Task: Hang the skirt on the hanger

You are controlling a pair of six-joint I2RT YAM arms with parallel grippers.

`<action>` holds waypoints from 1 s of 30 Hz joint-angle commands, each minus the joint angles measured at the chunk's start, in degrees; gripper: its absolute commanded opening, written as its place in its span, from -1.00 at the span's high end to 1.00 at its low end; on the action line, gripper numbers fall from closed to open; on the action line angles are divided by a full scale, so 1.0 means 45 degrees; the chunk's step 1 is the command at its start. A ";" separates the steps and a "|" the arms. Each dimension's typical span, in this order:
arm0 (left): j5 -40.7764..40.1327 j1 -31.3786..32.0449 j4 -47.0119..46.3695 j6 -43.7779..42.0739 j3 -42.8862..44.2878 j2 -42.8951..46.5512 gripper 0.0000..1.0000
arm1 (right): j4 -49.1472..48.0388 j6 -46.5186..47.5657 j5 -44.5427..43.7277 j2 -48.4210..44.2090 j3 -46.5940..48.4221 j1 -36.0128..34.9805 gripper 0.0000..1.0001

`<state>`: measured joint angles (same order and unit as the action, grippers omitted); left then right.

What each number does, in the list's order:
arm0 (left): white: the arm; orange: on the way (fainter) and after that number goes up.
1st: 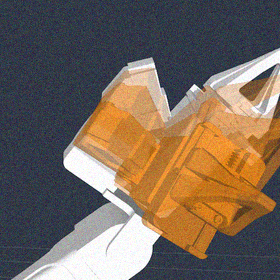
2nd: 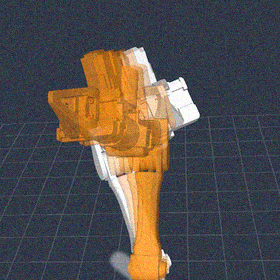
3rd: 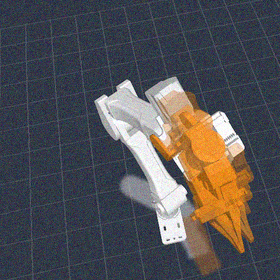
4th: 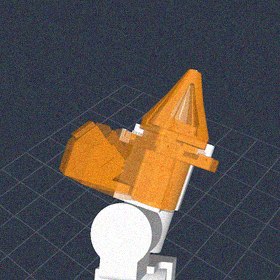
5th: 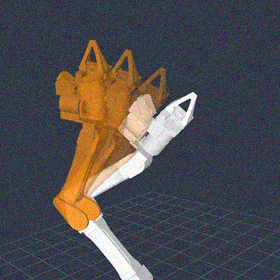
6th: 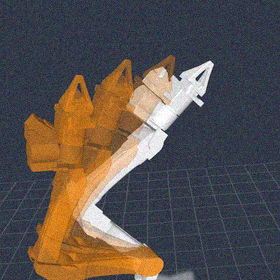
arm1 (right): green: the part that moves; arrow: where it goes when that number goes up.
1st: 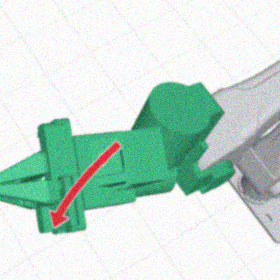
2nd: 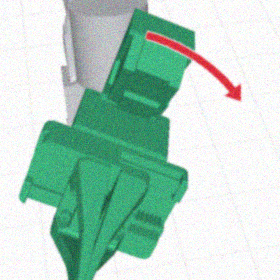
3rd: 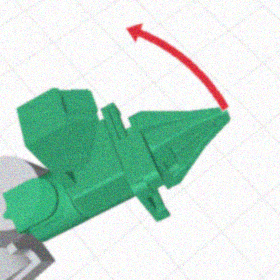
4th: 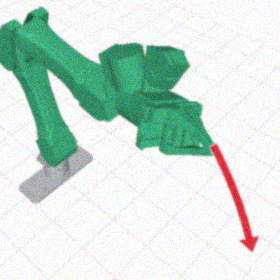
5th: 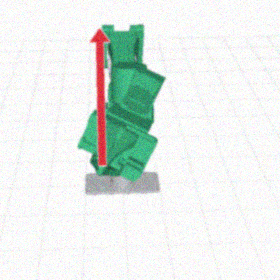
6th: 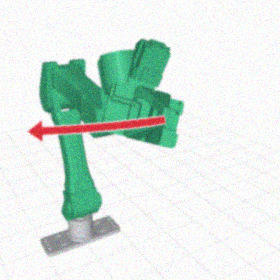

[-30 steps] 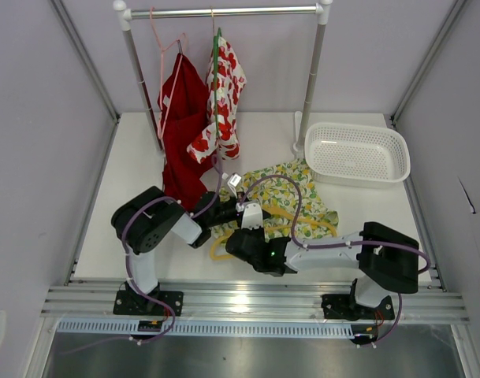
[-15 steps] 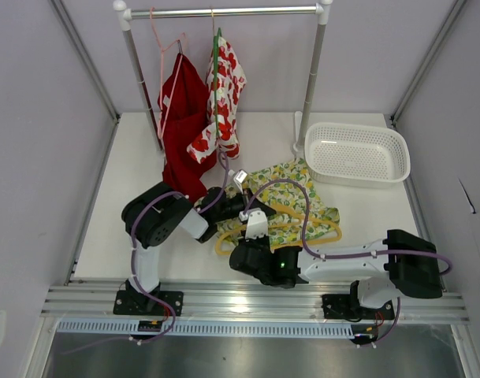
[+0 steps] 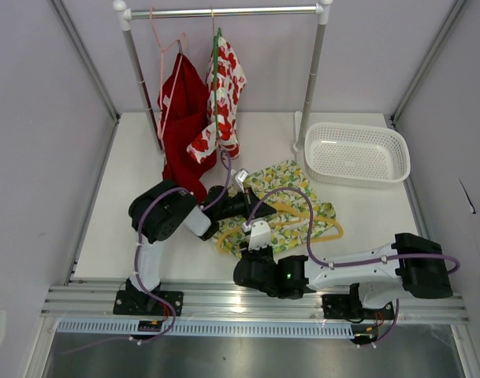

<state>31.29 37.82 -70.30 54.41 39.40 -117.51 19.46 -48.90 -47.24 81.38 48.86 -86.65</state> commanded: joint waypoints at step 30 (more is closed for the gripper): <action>-0.0254 -0.0182 -0.4143 -0.1291 0.0072 0.0743 1.00 | -0.0864 0.3778 0.4561 -0.0939 0.0881 0.3905 -0.39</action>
<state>30.76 37.69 -71.42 52.31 37.85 -115.28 21.80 -34.63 -26.41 74.96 51.77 -68.23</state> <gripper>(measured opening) 0.040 0.695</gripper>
